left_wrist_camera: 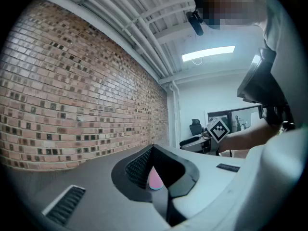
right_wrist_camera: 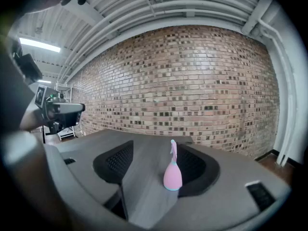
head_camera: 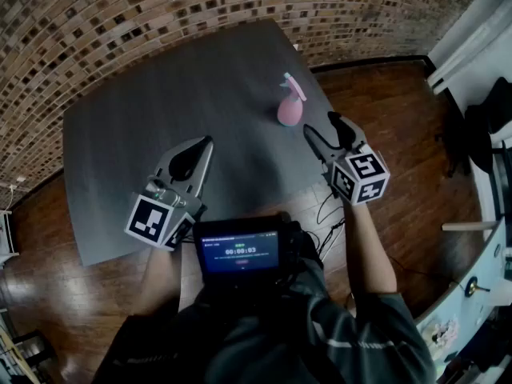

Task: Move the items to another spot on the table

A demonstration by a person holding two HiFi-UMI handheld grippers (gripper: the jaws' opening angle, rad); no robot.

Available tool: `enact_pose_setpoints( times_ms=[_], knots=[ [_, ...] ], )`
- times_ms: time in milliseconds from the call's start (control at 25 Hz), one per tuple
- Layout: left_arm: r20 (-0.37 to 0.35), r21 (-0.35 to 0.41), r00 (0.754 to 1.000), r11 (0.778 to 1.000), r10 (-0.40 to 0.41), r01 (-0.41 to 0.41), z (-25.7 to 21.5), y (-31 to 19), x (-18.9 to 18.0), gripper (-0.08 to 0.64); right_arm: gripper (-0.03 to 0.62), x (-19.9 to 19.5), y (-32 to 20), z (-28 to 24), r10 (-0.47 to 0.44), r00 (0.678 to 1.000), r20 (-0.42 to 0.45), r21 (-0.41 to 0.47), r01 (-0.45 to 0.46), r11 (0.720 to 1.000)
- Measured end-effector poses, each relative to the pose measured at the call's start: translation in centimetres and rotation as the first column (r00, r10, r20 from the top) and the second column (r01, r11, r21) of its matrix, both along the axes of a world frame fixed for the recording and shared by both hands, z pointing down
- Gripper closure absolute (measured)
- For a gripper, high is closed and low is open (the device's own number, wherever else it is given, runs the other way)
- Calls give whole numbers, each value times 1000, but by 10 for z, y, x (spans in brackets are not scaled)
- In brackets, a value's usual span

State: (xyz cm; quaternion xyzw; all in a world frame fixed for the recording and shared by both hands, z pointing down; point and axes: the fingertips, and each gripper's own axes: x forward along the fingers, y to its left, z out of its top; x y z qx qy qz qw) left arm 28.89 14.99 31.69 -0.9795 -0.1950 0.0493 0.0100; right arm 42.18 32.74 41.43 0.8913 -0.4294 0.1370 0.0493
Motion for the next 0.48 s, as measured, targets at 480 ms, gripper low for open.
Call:
enact_pose_setpoints(
  times_ms=[480],
  knots=[
    [74,6,997,1000,-31,31,50,-16,66,563,255,100,-24,93,-6,996,91,-35,9,999]
  ],
)
